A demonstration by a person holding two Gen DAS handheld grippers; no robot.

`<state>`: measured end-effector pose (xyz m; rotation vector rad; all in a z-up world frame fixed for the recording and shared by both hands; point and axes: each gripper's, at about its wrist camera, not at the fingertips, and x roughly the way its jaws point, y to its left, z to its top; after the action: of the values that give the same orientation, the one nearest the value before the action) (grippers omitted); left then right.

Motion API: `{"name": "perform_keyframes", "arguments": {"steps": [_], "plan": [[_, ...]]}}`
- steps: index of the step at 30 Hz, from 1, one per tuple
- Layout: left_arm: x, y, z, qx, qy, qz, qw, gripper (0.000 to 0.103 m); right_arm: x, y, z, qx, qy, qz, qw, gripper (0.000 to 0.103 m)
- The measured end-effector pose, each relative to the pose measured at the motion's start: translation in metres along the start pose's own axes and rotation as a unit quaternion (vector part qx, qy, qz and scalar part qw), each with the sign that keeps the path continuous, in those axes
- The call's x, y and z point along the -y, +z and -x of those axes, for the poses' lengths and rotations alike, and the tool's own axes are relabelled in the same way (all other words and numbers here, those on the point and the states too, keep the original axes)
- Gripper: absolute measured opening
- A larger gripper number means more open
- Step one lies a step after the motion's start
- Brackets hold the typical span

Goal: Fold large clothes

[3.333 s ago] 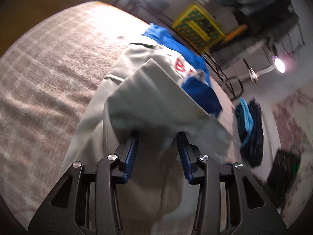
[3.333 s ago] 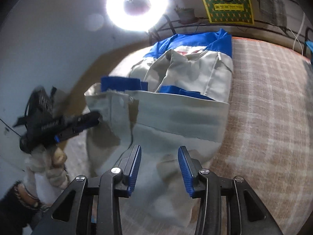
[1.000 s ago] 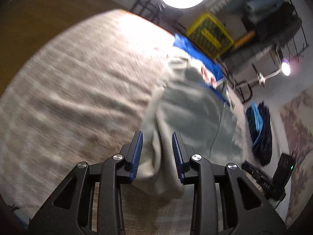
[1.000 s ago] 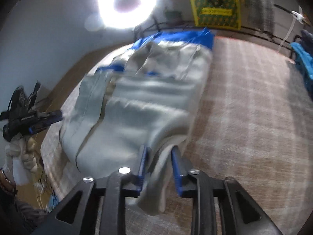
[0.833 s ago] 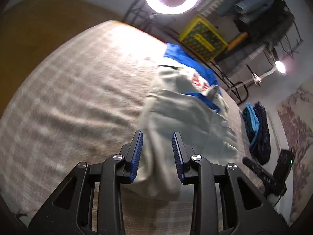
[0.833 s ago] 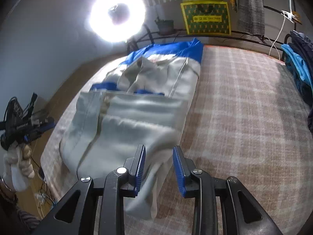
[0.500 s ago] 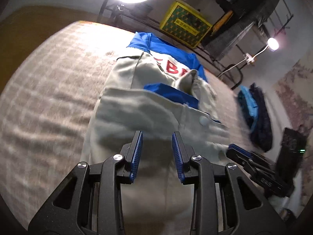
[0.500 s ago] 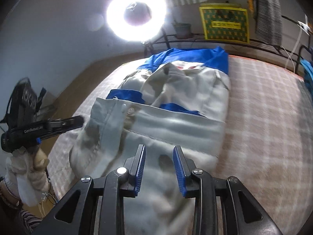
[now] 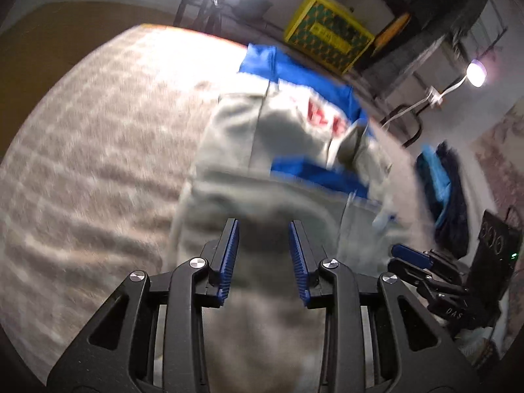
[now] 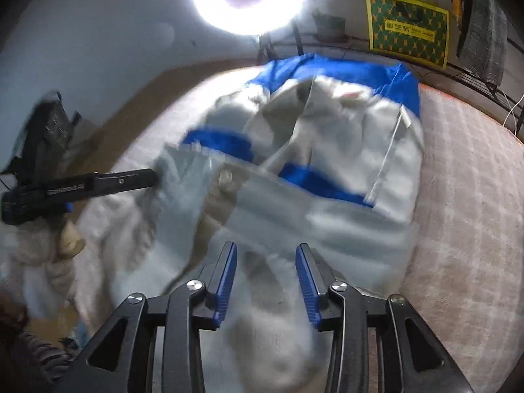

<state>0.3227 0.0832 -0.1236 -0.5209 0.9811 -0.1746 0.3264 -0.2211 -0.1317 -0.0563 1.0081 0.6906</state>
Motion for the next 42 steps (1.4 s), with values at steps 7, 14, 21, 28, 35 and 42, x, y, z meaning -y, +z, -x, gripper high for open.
{"name": "perform_keyframes", "arguments": {"steps": [7,14,21,28,35,42], "plan": [[-0.01,0.095,0.004,0.028,-0.031,-0.01,0.9991,0.055,0.048,0.033,0.056,0.107,-0.024,0.006,0.994,0.08],[-0.018,0.187,-0.056,0.014,-0.058,-0.003,0.9982,0.064,0.152,0.092,0.032,0.115,-0.02,-0.076,0.99,0.079],[-0.037,0.232,-0.152,-0.029,-0.066,0.013,0.9973,0.064,0.26,0.121,-0.051,0.107,0.045,-0.188,0.975,0.062],[-0.033,0.243,-0.215,-0.076,-0.101,0.017,0.9918,0.064,0.287,0.143,-0.115,0.088,0.074,-0.196,0.974,0.059],[-0.019,0.26,-0.23,-0.068,-0.088,-0.008,0.9937,0.066,0.281,0.164,-0.138,0.079,0.092,-0.164,0.979,0.064],[0.013,0.244,-0.236,-0.043,0.013,-0.106,0.9933,0.006,0.256,0.17,-0.142,0.082,0.012,-0.106,0.991,0.005]]}}
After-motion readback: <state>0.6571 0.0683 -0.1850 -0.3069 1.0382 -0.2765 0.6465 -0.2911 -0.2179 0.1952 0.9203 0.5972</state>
